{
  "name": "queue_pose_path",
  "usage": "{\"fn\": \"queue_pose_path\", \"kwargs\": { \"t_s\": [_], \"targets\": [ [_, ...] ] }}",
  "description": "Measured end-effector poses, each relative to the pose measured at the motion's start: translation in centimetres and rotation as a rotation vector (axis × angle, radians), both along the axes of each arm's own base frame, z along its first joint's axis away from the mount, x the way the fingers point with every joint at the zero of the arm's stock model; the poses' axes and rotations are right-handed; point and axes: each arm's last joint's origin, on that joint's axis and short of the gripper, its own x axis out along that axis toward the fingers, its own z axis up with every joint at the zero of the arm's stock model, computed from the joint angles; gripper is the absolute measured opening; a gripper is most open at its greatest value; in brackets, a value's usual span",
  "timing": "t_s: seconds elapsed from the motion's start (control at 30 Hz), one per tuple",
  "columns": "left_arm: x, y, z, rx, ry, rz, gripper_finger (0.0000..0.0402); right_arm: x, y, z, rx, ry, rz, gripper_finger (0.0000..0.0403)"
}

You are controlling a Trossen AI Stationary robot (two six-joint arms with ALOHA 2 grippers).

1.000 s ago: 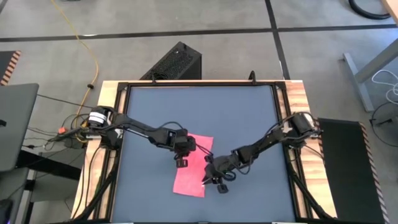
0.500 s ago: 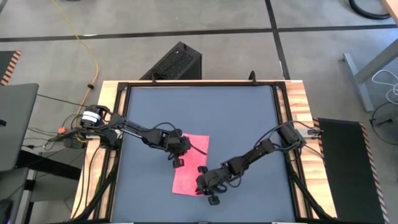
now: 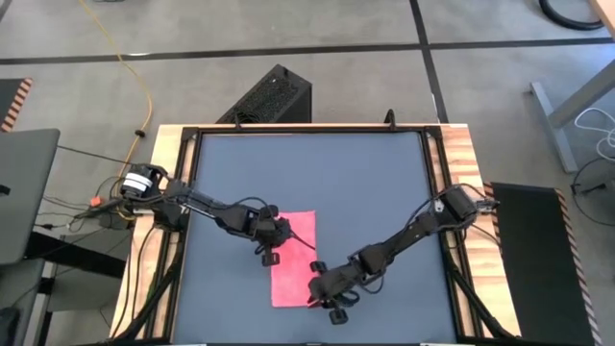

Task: Roll towel
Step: Roll the light red towel

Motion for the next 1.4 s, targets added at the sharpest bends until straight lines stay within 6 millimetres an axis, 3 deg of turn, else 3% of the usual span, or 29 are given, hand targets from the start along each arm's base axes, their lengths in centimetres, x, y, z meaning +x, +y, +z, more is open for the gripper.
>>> {"fn": "queue_pose_path", "kwargs": {
  "t_s": [0.1, 0.23, 0.37, 0.47, 0.6, 0.73, 0.83, 0.93, 1.17, 1.3, 1.4],
  "targets": [
    [0.0, -0.6, 0.3, -0.005, -0.02, -0.023, 0.0003, -0.3, -0.2, 2.5, -0.012, -0.082, 0.029, 0.0087],
    [-0.6, -0.8, 2.4, 0.026, -0.091, -0.045, 0.0003, -1.3, -2.0, 4.8, -0.088, -0.157, 0.029, 0.0087],
    [-1.3, 0.0, 6.5, 0.056, -0.249, -0.056, 0.0003, -2.5, -6.2, 5.4, -0.136, -0.179, -0.086, 0.0087],
    [-2.5, 1.3, 8.3, 0.075, -0.333, -0.034, 0.0003, -3.0, -10.0, 4.8, -0.096, -0.214, -0.23, 0.0087],
    [-4.7, 3.6, 7.7, 0.019, -0.314, 0.059, 0.0015, -3.4, -14.0, 3.6, -0.006, -0.202, -0.358, 0.0087],
    [-6.3, 4.6, 5.0, -0.097, -0.32, 0.109, 0.0037, -2.8, -15.7, 2.0, 0.07, -0.17, -0.33, 0.0087],
    [-7.1, 4.7, 2.9, -0.121, -0.343, 0.128, 0.0055, -1.7, -14.9, 0.7, 0.131, -0.212, -0.235, 0.0087],
    [-7.5, 4.9, 2.1, -0.092, -0.373, 0.149, 0.0071, -0.2, -13.0, -0.8, 0.181, -0.214, -0.149, 0.0087],
    [-6.6, 5.7, 4.5, 0.03, -0.532, 0.144, 0.0084, 4.3, -8.0, -2.9, 0.168, -0.113, -0.048, 0.0087],
    [-6.3, 6.9, 5.5, 0.066, -0.534, 0.161, 0.0084, 6.0, -6.7, -2.5, 0.053, 0.009, -0.101, 0.0087],
    [-6.6, 7.7, 5.0, 0.062, -0.471, 0.188, 0.0084, 6.5, -6.1, -2.0, -0.011, 0.057, -0.113, 0.0087]
  ]
}}
